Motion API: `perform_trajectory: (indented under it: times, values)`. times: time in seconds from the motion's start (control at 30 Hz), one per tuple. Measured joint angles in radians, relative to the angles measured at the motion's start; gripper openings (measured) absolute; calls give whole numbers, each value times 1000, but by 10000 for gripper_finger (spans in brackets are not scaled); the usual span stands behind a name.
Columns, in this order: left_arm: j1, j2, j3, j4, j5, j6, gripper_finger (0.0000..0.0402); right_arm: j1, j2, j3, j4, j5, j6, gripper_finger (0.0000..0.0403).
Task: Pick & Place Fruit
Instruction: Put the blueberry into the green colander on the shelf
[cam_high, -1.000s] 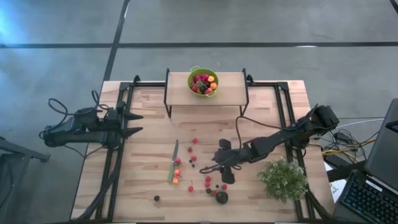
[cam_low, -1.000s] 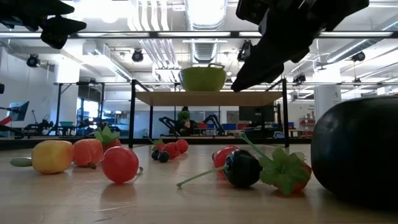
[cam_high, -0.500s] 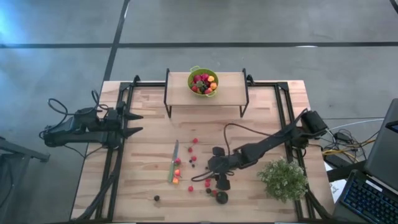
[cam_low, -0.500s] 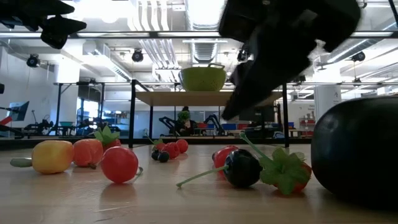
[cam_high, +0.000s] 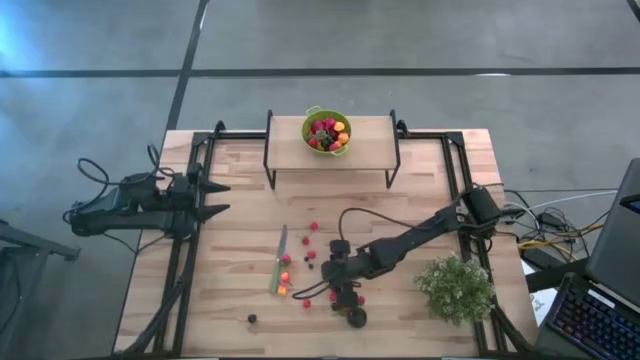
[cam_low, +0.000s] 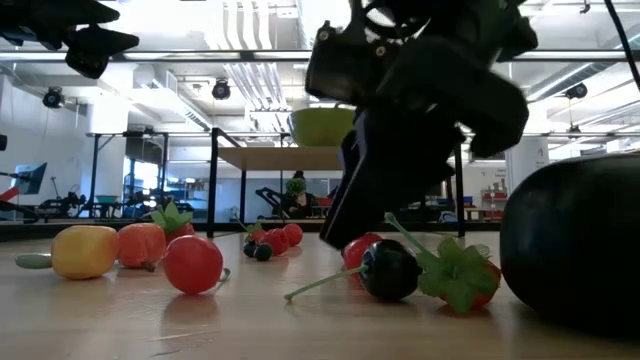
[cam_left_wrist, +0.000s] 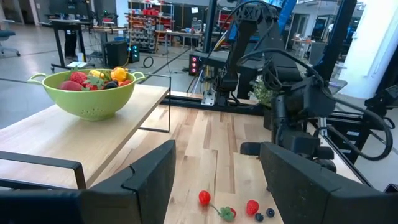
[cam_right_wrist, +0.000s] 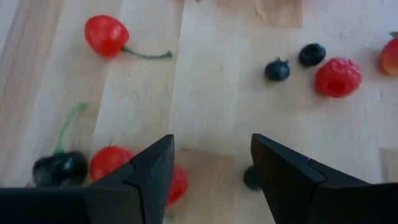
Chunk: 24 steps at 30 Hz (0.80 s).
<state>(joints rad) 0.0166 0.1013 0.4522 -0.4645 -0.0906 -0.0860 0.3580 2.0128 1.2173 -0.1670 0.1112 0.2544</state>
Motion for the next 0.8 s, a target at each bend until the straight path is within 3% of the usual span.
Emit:
perform_trajectory:
  times: [0.2,0.47,0.8]
  values:
    - [0,0,0,0,0,0,241,-6,12,-2,-15,2,21,188]
    - [0,0,0,0,0,0,241,-7,-2,-20,-49,87,62,174]
    - [0,0,0,-1,0,0,241,-9,-4,-35,-62,94,87,189]
